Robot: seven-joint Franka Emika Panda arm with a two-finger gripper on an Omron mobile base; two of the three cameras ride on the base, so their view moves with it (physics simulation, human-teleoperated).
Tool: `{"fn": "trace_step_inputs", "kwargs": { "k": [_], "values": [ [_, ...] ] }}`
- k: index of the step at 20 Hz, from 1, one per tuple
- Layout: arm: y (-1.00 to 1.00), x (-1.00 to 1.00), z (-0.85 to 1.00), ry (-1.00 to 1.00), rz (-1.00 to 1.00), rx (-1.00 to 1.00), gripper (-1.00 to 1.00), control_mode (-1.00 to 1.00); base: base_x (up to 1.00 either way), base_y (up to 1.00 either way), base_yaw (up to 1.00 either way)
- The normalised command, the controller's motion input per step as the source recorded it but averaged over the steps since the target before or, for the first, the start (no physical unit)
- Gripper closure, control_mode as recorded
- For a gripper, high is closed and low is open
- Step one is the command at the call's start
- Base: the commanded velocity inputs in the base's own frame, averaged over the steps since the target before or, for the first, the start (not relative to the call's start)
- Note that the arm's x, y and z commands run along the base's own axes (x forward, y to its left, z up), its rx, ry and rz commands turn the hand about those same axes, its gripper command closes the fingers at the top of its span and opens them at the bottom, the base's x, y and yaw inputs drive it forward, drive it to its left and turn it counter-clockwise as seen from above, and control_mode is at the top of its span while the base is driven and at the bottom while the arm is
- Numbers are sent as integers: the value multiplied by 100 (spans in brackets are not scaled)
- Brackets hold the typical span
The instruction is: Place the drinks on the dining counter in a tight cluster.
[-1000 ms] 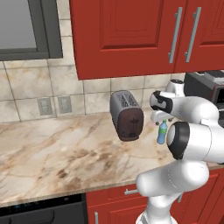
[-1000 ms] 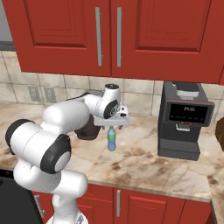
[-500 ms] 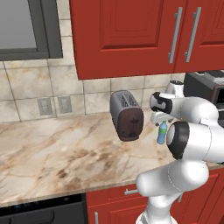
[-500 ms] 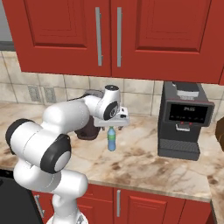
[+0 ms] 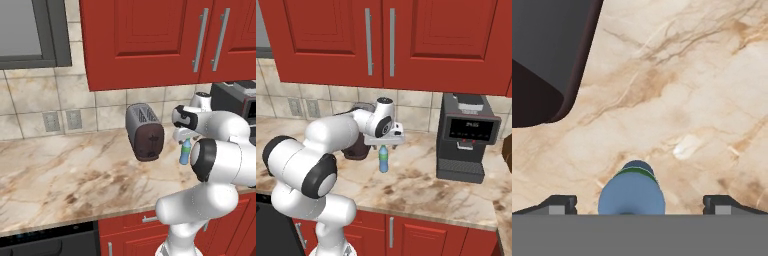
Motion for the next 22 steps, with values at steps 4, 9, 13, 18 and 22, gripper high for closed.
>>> {"fn": "trace_step_inputs", "kwargs": {
  "k": [4, 9, 13, 18, 22],
  "values": [
    [0, 0, -3, 0, 0, 0, -100, -100, 0, 0, 0],
    [0, 0, -8, 0, 0, 0, -100, -100, 0, 0, 0],
    [0, 0, -18, 0, 0, 0, -100, -100, 0, 0, 0],
    [0, 0, -1, 0, 0, 0, -100, -100, 0, 0, 0],
    [0, 0, 0, 0, 0, 0, -100, -100, 0, 0, 0]
  ]
}}
